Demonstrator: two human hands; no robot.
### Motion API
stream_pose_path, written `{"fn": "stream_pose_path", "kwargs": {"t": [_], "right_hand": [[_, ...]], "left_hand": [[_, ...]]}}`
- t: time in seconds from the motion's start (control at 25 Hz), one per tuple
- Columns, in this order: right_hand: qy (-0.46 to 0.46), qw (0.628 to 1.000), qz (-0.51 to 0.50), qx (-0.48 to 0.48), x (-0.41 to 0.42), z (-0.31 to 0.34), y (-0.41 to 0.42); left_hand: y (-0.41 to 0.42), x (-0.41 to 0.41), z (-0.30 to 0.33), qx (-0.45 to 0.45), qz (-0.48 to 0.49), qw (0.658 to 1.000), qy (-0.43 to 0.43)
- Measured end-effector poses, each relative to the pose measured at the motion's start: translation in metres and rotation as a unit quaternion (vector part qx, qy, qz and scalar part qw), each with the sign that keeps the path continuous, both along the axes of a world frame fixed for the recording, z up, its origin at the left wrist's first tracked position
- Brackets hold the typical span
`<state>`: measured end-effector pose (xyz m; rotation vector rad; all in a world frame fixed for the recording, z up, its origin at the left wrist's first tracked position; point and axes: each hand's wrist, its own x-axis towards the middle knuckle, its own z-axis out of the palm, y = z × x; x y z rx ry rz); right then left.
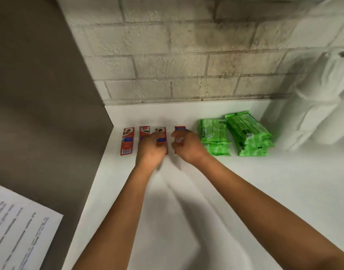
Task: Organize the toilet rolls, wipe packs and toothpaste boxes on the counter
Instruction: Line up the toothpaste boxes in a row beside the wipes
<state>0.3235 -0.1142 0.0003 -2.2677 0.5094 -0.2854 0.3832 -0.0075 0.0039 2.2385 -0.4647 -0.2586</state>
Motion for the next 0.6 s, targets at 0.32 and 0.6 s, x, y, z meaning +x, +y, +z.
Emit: {"fn": "stream_pose_path", "kwargs": {"t": [0.32, 0.6], "right_hand": [[-0.034, 0.993, -0.113, 0.012, -0.108, 0.017, -0.069], [-0.075, 0.985, -0.153, 0.010, -0.205, 0.013, -0.165]], "left_hand": [[-0.058, -0.089, 0.031, -0.051, -0.084, 0.995, 0.015], [-0.151, -0.177, 0.028, -0.086, -0.109, 0.990, 0.024]]}}
